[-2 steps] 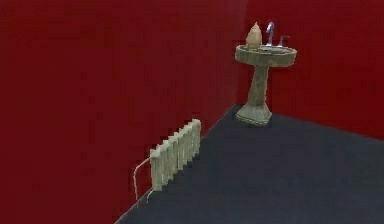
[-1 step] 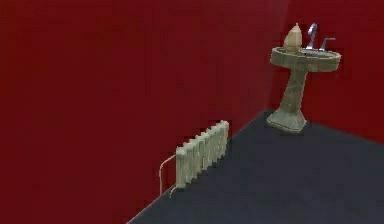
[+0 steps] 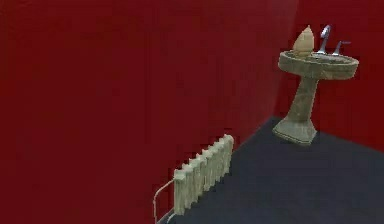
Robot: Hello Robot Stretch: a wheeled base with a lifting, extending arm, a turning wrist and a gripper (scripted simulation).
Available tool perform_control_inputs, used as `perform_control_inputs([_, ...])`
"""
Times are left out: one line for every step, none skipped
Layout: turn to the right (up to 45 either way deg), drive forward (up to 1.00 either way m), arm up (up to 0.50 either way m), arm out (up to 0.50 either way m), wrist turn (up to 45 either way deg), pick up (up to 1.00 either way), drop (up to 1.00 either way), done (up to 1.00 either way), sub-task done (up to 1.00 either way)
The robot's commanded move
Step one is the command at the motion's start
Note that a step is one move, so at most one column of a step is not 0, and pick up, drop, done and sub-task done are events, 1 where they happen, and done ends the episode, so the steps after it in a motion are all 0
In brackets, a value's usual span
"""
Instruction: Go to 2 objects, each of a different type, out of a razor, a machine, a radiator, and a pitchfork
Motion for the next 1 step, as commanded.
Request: perform_control_inputs([0.0, 0.0, 0.0, 0.0, 0.0, 0.0, 0.0, 1.0, 0.0])
